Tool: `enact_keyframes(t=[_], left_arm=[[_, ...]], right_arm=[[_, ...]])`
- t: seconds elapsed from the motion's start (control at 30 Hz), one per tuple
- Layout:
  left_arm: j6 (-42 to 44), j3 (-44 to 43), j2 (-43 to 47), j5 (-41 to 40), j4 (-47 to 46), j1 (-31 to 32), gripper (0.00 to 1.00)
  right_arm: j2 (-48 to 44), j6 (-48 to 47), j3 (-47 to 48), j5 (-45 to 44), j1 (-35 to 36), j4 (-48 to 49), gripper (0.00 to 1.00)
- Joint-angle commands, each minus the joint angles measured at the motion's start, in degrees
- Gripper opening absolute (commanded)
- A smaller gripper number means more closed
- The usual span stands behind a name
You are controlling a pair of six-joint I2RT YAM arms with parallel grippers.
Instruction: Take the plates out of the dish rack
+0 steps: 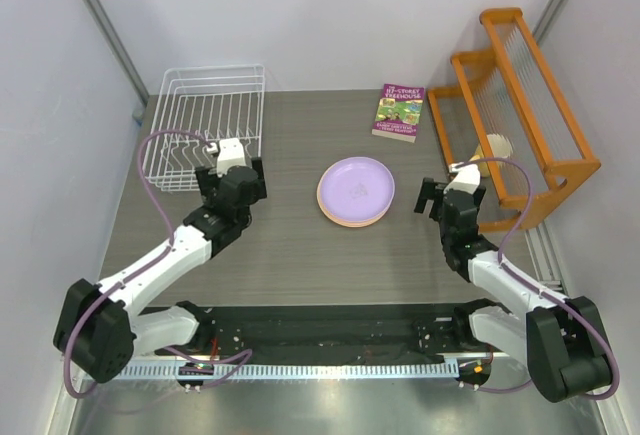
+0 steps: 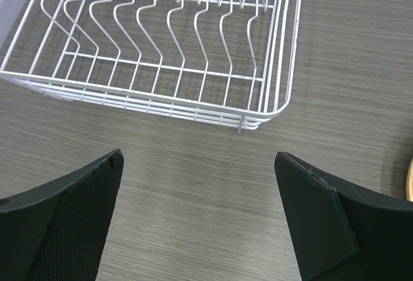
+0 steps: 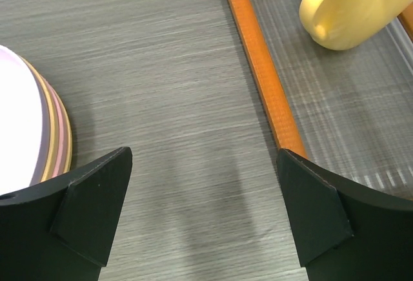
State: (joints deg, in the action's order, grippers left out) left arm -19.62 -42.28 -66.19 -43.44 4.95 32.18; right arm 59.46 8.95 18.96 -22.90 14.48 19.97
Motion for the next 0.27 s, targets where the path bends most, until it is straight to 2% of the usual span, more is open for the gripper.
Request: enact_keyframes(t=[0.0,0.23], left_arm=[[-1.7,1.2,4.0,0.6,-4.3,0.2,0.99],[0.7,2.9,7.4,-1.7,-4.5,0.2,0.99]], right_arm=[[-1.6,0.2,0.5,-1.7,-0.1,4.9,1.00],[-2.1,0.1,0.3,-1.5,-0.1,5.0,1.00]])
